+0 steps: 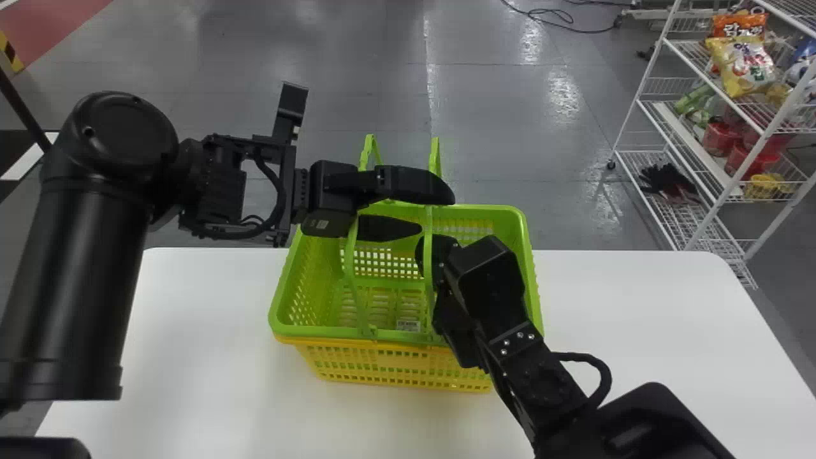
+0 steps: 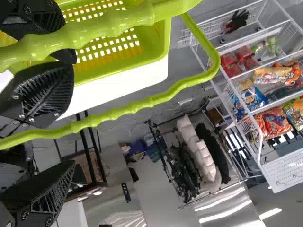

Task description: Grasp handle with right gripper to insert into left gripper then lift and swing left to center

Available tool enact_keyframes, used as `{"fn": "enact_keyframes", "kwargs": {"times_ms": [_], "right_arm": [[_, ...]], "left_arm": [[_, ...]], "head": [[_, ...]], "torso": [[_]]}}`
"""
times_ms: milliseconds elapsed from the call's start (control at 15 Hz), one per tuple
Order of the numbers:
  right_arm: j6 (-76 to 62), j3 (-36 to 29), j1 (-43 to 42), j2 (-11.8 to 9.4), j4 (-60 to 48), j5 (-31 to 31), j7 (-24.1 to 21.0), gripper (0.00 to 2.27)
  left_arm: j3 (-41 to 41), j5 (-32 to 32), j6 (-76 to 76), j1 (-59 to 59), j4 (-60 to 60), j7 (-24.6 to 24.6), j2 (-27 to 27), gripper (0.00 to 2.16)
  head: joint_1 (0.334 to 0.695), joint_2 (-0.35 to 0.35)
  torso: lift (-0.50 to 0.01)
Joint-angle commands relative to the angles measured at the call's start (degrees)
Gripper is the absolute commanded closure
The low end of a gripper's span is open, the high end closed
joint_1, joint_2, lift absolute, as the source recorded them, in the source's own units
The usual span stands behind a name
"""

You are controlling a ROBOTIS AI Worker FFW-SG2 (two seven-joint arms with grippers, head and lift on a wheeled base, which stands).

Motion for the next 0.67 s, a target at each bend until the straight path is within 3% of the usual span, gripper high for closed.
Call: {"fn": "enact_keyframes", "kwargs": {"times_ms": [0, 600], "right_arm": [[0.0, 0.7, 0.1, -0.1, -0.1, 0.4, 0.1, 2.16], [0.0, 0.2, 1.4, -0.5, -0.9, 0.6, 0.0, 2.16]], "left_arm": [[0.0, 0.0, 0.1, -0.6, 1.0, -0.1, -0.2, 0.04], [0.0, 0.4, 0.1, -1.6, 2.4, -0.5, -0.4, 0.04]], "head": [[0.695, 0.005], [0.695, 0.013]], "torso": [[-0.093], [-0.093]]}}
